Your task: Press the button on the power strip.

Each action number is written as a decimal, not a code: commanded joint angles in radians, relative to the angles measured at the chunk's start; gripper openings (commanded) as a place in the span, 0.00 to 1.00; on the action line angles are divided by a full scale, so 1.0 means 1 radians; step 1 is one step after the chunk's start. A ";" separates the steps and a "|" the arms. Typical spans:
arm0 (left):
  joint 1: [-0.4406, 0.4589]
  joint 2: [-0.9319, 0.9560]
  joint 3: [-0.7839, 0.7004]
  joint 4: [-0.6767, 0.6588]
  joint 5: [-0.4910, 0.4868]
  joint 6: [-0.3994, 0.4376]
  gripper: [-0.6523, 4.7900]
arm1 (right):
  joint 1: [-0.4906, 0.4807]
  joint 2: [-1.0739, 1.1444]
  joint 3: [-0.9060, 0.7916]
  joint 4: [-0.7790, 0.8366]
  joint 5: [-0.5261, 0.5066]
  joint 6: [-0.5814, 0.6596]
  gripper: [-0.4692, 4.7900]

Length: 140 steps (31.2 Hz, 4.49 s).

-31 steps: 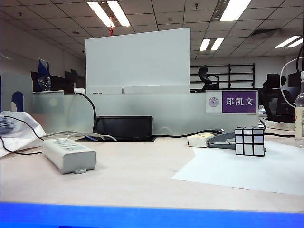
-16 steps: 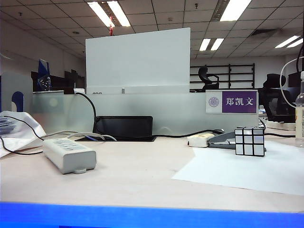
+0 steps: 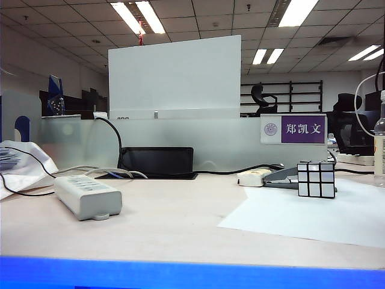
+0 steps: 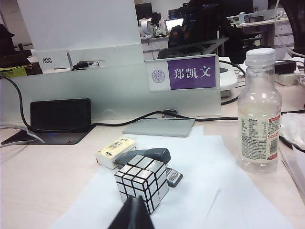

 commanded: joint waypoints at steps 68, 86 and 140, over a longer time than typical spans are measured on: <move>-0.056 -0.001 0.001 -0.001 0.000 0.000 0.11 | 0.077 -0.098 -0.044 -0.098 0.131 -0.212 0.09; -0.056 -0.001 0.001 -0.001 0.000 0.000 0.11 | 0.072 -0.098 -0.044 -0.199 0.280 -0.153 0.09; -0.056 -0.001 0.001 -0.001 0.000 0.000 0.11 | 0.073 -0.098 -0.044 -0.246 0.338 -0.093 0.09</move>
